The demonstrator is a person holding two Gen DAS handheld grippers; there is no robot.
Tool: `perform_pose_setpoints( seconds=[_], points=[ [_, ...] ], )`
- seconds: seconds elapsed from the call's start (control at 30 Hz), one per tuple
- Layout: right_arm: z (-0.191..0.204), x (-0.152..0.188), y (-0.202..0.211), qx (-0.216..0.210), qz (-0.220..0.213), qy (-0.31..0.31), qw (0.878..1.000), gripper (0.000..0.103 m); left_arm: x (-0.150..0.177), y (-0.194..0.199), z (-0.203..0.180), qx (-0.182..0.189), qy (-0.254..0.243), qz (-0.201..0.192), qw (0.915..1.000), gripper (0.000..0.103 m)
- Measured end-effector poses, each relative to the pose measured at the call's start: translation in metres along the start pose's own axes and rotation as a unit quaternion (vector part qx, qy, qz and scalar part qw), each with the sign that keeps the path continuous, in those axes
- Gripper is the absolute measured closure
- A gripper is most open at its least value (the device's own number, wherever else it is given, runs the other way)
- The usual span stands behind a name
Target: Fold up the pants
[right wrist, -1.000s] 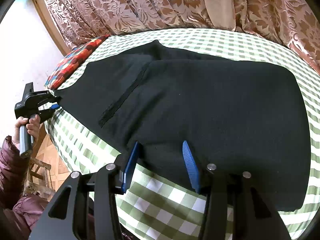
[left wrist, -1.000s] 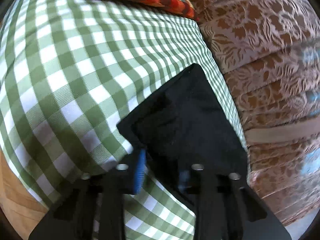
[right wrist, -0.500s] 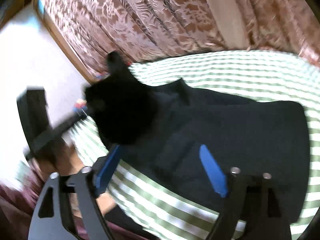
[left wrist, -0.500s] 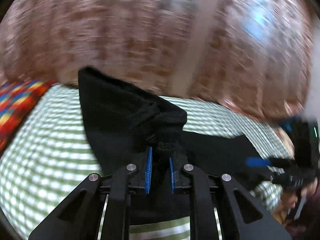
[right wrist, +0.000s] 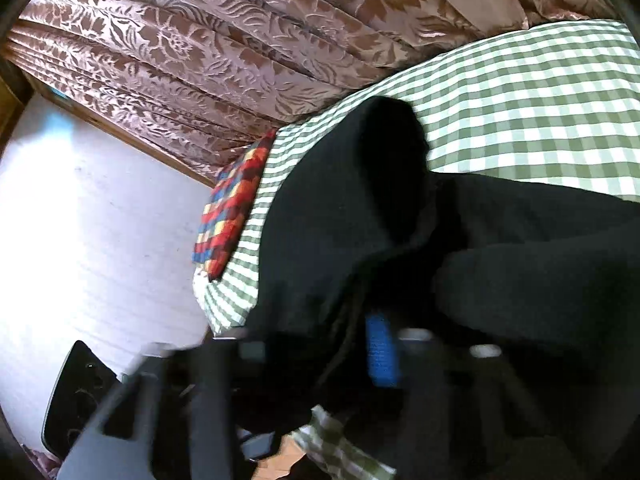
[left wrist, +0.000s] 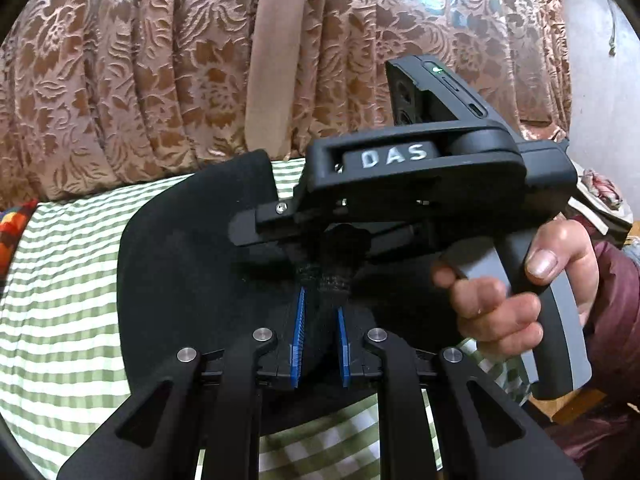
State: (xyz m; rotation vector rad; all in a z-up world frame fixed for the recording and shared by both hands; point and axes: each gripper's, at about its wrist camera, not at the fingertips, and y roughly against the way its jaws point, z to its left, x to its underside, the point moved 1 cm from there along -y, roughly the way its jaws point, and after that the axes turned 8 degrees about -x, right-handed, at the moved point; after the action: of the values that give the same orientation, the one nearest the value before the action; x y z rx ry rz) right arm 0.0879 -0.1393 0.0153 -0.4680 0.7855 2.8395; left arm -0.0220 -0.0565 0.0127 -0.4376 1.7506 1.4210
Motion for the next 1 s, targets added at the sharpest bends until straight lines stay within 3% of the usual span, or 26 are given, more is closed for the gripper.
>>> perform_pose_setpoints(
  seconds=[0.1,0.17,0.23,0.3,0.4,0.47,0.6,0.77,0.93,1.0],
  points=[
    [0.011,0.002,-0.001,0.005,0.0,0.025,1.0,0.092,0.003,0.005,0.019,0.017,0.023,0.005,0.9996,0.082],
    [0.018,0.003,-0.001,0.005,-0.001,0.038,0.999,0.092,0.01,0.021,0.045,0.058,0.07,0.002,0.9959,0.069],
    [0.024,0.005,0.002,0.0,-0.006,0.041,0.999,0.092,0.019,0.038,0.073,0.07,0.118,-0.007,0.9905,0.064],
    [0.03,0.003,0.004,-0.003,-0.012,0.043,0.999,0.093,0.03,0.051,0.102,0.063,0.16,-0.009,0.985,0.063],
    [0.043,0.003,0.008,-0.003,-0.018,0.057,0.998,0.093,0.046,0.068,0.135,0.02,0.189,-0.018,0.9815,0.059],
    [0.055,0.002,0.014,-0.003,-0.023,0.07,0.997,0.093,0.055,0.071,0.146,-0.003,0.198,-0.008,0.9802,0.039],
    [0.075,0.002,0.042,-0.014,-0.046,0.088,0.995,0.093,0.058,0.058,0.153,-0.006,0.223,0.007,0.9747,0.039],
    [0.086,0.008,0.099,-0.011,-0.084,0.111,0.99,0.093,0.047,0.044,0.146,0.049,0.24,0.005,0.9695,0.037],
    [0.044,0.021,0.152,0.054,-0.111,0.095,0.988,0.093,0.026,0.031,0.123,0.105,0.221,-0.001,0.9696,0.037],
    [0.02,0.029,0.171,0.114,-0.121,0.095,0.982,0.093,0.019,0.022,0.105,0.122,0.195,0.008,0.9731,0.034]
  ],
)
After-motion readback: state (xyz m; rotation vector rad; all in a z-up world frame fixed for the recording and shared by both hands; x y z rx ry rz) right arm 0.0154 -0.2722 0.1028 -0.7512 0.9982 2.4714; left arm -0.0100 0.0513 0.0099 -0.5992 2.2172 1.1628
